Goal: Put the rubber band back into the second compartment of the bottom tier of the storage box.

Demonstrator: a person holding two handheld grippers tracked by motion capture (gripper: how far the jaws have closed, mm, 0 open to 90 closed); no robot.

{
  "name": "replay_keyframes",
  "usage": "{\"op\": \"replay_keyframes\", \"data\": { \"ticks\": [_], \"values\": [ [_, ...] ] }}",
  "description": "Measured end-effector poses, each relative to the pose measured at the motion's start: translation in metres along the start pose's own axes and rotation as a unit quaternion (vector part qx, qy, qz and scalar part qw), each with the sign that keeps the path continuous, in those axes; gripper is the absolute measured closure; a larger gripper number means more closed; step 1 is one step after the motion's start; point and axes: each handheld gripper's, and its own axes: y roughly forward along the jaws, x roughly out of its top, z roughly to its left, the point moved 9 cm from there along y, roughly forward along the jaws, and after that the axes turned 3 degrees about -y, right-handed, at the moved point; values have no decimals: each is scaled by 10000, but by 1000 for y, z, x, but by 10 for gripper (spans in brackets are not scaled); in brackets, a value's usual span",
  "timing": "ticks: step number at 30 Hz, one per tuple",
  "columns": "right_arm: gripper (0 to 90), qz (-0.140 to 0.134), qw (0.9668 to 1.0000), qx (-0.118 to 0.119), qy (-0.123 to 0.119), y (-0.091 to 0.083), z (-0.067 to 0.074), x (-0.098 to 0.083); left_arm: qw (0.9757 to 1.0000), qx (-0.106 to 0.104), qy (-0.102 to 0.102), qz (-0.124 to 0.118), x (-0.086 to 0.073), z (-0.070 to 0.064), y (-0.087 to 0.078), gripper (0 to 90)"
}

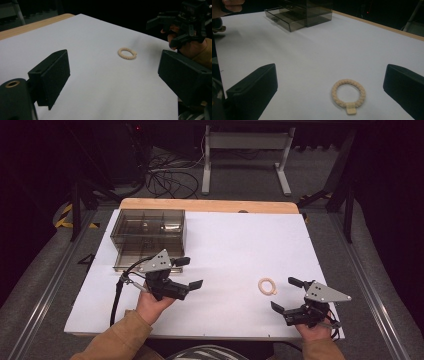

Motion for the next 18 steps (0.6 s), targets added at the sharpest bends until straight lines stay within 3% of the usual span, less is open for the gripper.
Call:
{"op": "replay_keyframes", "data": {
  "ticks": [7,11,18],
  "values": [
    [2,-14,10000,17,-8,0,1,1,9999,-45,103,62,1,-3,10,146],
    [2,-18,10000,24,-8,0,1,1,9999,-71,56,76,2,-3,16,170],
    [2,-13,10000,12,1,0,0,1,9995,-133,85,259,1,-7,40,186]
  ]
}}
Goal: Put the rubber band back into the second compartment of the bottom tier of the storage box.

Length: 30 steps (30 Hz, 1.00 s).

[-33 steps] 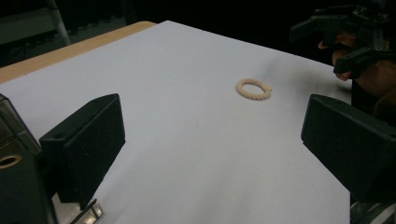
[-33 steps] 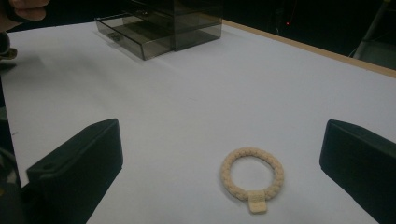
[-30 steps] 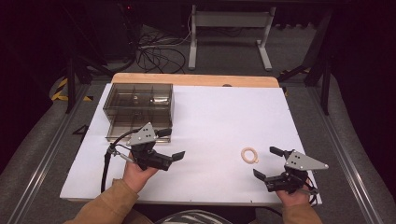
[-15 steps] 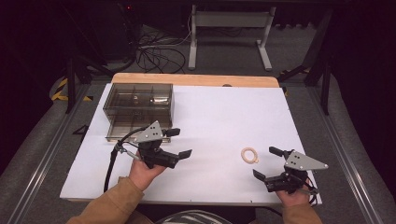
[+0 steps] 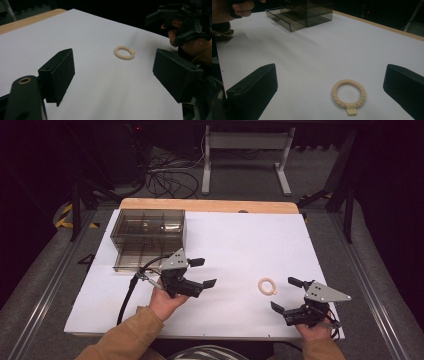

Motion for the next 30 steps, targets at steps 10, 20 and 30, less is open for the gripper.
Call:
{"op": "replay_keyframes", "data": {
  "ticks": [10,20,30],
  "values": [
    [8,47,10000,19,49,1,-1,-2,9993,-104,-199,306,-2,-1,41,187],
    [13,73,9999,64,71,1,-1,-3,9985,-229,-277,411,-4,1,70,207],
    [14,73,9999,85,81,1,-1,-4,9980,-307,-255,482,-5,-4,95,211]
  ]
}}
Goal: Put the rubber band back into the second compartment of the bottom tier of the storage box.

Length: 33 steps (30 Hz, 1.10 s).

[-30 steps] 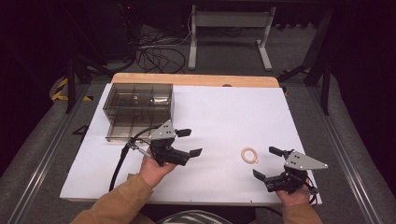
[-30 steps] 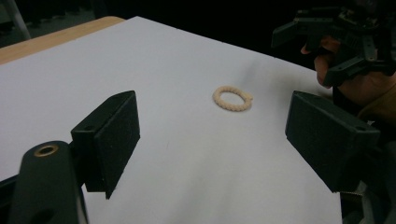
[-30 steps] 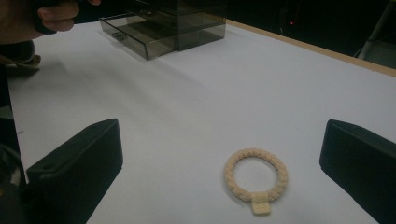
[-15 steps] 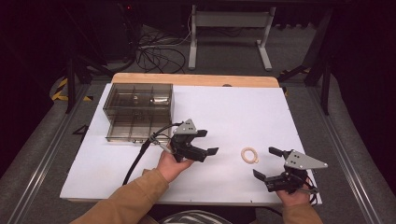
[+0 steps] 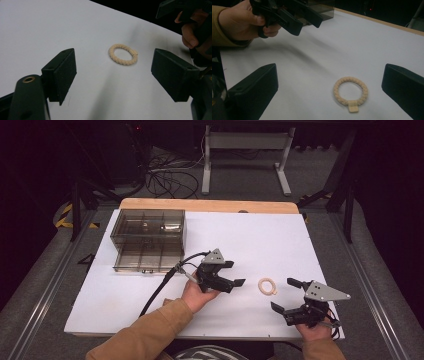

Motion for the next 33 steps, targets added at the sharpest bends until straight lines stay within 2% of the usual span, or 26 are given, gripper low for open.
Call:
{"op": "replay_keyframes", "data": {
  "ticks": [14,21,26,33],
  "values": [
    [15,-9,10000,-2,15,-1,0,0,9998,-80,-187,87,-5,3,25,214],
    [16,8,10000,7,29,0,0,-1,9996,-83,-193,191,-6,0,38,221],
    [17,0,10000,22,28,-1,0,-1,9993,-59,-215,302,-7,-1,47,223],
    [17,-2,10000,15,24,-1,-1,-1,9989,16,-320,335,-7,1,54,240]
  ]
}}
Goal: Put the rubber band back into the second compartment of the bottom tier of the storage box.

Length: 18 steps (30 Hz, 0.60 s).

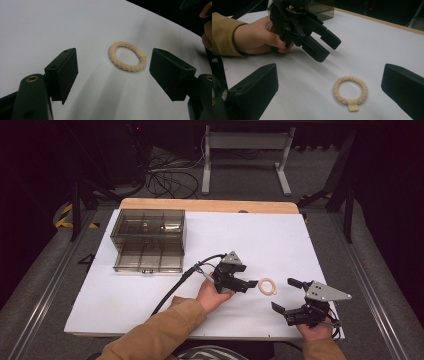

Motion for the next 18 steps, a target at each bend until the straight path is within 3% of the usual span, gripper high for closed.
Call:
{"op": "replay_keyframes", "data": {
  "ticks": [18],
  "values": [
    [17,16,10000,17,-1,0,1,0,9989,165,-309,326,0,-3,21,329]
  ]
}}
